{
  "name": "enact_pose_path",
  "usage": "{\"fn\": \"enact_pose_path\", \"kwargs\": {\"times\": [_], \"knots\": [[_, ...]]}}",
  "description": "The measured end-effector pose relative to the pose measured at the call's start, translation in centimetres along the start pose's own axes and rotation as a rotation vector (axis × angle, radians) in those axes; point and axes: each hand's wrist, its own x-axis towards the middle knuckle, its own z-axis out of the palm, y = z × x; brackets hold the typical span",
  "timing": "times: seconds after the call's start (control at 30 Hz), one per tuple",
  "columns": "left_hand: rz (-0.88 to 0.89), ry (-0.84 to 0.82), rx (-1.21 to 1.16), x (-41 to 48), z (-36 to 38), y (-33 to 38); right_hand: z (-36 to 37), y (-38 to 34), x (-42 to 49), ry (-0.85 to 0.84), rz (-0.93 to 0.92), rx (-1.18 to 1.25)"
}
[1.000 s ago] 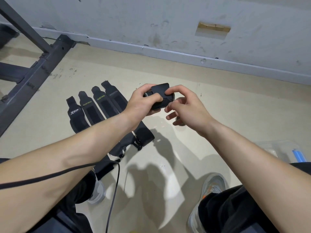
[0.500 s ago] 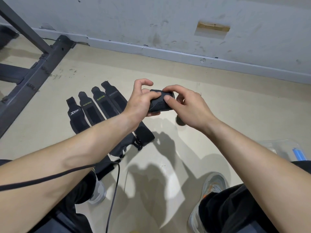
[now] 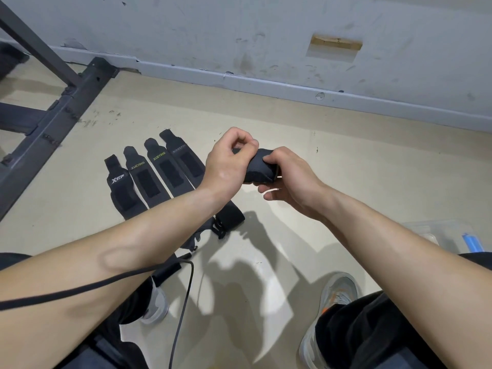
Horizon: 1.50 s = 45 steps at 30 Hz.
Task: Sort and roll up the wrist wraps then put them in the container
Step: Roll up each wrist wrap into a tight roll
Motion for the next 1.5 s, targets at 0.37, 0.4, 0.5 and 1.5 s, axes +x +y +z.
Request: {"fn": "enact_pose_path", "kwargs": {"times": [0.37,0.4,0.5,1.5], "knots": [[0.042,-0.052,0.083,-1.6,0.7,0.9,1.3,0.7,-1.4,0.301,-0.19,-0.156],[0.043,-0.074,0.121,-1.8,0.7,0.9,1.2,0.7,-1.5,0.314,-0.189,-0.122],[0.047,-0.063,0.199,-1.9,0.5,0.7,1.0,0.4,-2.3,0.274,-0.131,-0.116],[-0.643,-0.102,0.111,4.1,6.4,-17.8,-1.2,17.0,8.7,0.086,0.076,-0.028]]}}
